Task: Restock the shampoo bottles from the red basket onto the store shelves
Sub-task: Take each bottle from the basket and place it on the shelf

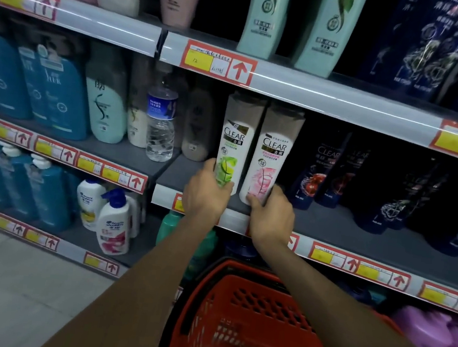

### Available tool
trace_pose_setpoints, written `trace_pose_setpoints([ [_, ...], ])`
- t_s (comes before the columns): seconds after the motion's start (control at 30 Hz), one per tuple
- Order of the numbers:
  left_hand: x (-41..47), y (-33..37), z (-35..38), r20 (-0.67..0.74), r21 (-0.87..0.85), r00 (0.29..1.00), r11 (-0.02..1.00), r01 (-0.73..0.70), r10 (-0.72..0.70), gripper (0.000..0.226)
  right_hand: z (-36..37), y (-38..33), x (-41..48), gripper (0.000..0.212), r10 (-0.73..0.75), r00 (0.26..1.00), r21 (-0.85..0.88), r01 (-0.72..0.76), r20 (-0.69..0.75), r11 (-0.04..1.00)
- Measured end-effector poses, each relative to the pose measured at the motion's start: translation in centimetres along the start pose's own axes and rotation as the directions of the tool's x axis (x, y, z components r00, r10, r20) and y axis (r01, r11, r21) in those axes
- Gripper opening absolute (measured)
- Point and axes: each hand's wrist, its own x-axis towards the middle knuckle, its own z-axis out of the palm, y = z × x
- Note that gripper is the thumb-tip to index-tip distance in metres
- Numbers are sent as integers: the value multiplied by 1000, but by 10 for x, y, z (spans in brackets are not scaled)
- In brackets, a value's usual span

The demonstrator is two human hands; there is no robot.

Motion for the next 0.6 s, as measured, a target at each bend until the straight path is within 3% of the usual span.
trace_pose_setpoints([
  [0.6, -5, -1, 0, 22, 17, 999, 999, -35, 34, 49, 2, -6, -3, 37, 49, 999, -14, -49, 12, 999],
])
